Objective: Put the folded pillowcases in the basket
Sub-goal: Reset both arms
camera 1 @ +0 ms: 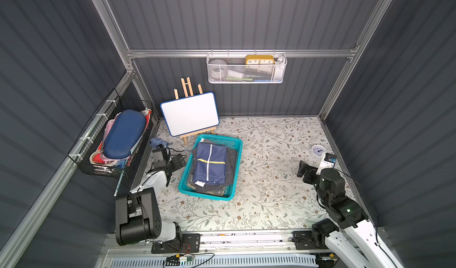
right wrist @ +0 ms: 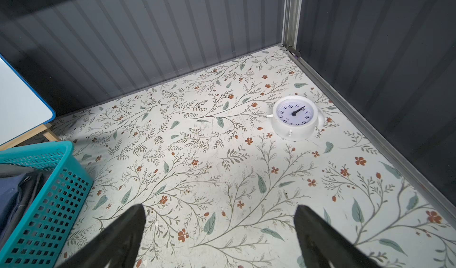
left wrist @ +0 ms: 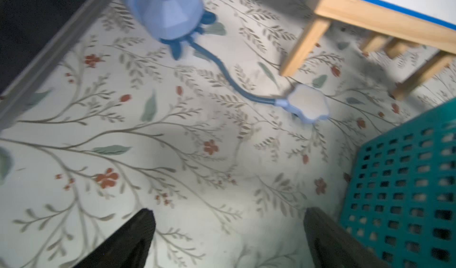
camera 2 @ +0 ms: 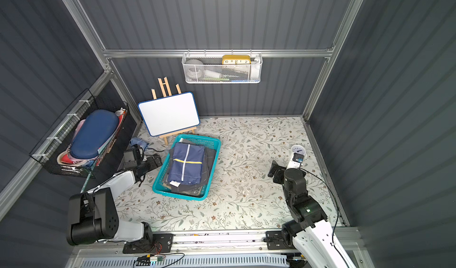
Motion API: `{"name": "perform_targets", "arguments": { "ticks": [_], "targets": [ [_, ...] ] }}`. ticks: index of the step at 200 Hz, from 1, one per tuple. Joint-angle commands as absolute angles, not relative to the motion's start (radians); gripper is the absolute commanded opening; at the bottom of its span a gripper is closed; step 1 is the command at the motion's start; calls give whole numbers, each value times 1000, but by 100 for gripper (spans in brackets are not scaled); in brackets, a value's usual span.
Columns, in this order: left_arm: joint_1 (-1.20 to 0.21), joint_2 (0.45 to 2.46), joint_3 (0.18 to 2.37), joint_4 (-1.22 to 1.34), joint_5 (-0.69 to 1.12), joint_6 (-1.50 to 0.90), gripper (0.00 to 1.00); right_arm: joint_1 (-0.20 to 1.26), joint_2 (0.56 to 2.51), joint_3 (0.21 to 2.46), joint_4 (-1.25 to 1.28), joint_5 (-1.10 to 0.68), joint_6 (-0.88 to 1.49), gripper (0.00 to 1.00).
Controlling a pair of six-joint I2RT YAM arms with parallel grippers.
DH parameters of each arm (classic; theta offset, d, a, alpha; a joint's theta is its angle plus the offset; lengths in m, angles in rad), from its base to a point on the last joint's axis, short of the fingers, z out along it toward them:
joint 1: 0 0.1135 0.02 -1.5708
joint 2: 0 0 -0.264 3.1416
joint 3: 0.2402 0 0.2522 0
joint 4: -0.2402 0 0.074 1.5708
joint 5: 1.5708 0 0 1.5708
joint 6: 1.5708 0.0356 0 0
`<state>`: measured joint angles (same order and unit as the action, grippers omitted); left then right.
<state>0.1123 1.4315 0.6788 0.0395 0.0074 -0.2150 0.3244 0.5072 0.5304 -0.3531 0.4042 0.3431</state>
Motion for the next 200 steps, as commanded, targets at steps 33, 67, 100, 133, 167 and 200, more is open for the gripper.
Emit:
{"name": "perform_targets", "arguments": {
  "ticks": [33, 67, 100, 133, 167, 200],
  "targets": [
    [-22, 1346, 653, 2, 38, -131, 100, 324, 571, 514, -317, 453, 335, 99],
    [-21, 1293, 592, 108, -79, -88, 100, 316, 726, 481, -185, 561, 277, 99],
    [-12, 1394, 528, 333, -94, -31, 100, 268, 881, 404, 101, 609, 163, 99],
    [-9, 1488, 446, 595, -50, 26, 100, 178, 1047, 353, 364, 552, 97, 99],
    [-6, 1506, 406, 764, 82, 91, 100, 138, 1254, 333, 647, 418, 1, 99],
    [-6, 1517, 364, 901, 159, 107, 100, 95, 1334, 370, 707, 282, -38, 99]
  ]
}}
